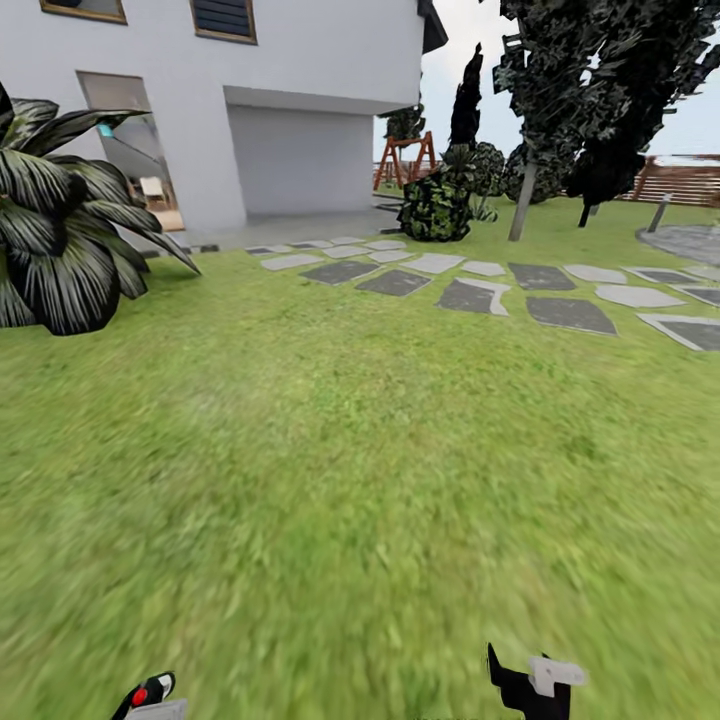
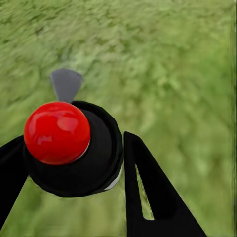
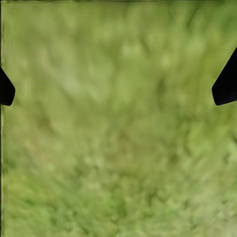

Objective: In the garden, pick up the pesticide atomizer on the floor and spray pesticide onto both trees until each tree trunk is fully covered.

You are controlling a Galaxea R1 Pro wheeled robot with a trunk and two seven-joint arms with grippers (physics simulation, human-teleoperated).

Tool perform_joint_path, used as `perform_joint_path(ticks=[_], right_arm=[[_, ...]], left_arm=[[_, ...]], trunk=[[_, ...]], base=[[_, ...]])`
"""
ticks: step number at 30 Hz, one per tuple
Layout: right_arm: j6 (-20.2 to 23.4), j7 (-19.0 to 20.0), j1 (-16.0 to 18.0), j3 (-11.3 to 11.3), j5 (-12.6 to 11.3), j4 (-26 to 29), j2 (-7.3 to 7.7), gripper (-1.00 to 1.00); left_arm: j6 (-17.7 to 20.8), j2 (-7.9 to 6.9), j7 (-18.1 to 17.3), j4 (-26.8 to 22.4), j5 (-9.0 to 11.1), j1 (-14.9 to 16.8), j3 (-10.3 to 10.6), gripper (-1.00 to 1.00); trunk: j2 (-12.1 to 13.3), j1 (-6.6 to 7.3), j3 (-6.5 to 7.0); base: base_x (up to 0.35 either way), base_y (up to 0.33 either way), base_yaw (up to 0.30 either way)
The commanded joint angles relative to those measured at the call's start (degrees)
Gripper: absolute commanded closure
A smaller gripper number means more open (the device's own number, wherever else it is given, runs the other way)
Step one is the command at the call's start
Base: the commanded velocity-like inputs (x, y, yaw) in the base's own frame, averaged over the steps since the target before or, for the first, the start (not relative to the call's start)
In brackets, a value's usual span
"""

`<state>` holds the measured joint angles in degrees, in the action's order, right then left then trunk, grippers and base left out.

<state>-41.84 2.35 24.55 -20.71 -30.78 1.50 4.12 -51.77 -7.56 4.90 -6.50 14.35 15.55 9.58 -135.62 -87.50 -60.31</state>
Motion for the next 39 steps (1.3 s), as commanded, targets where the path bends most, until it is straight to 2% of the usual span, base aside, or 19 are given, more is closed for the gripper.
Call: perform_joint_path(ticks=[1, 12, 16, 39], right_arm=[[0.0, 0.0, 0.0, 0.0, 0.0, 0.0, 0.01, -1.00], [0.2, 0.1, 0.0, 0.0, 0.1, 0.0, 0.09, -1.00], [0.2, 0.5, 0.0, -0.4, 0.5, 0.0, 0.10, -1.00], [0.2, 0.3, 0.0, -0.2, -0.1, 0.1, -0.07, -1.00]], left_arm=[[0.0, 0.00, 0.0, 0.0, 0.1, 0.0, 0.0, 1.00], [-0.4, -0.19, 0.3, 0.0, 0.4, -0.1, 0.0, 1.00], [-0.5, -0.32, 0.5, 0.0, 0.5, -1.1, -0.1, 1.00], [-0.3, 0.02, 0.7, -0.2, 0.4, -1.3, -0.3, 1.00]], trunk=[[0.0, 0.00, 0.04], [0.0, 0.00, 0.30], [0.0, 0.00, 0.30], [0.0, 0.00, 0.30]], base=[[0.000, 0.000, -0.300], [0.000, 0.000, -0.300], [0.000, 0.000, -0.300], [0.002, 0.000, -0.300]])
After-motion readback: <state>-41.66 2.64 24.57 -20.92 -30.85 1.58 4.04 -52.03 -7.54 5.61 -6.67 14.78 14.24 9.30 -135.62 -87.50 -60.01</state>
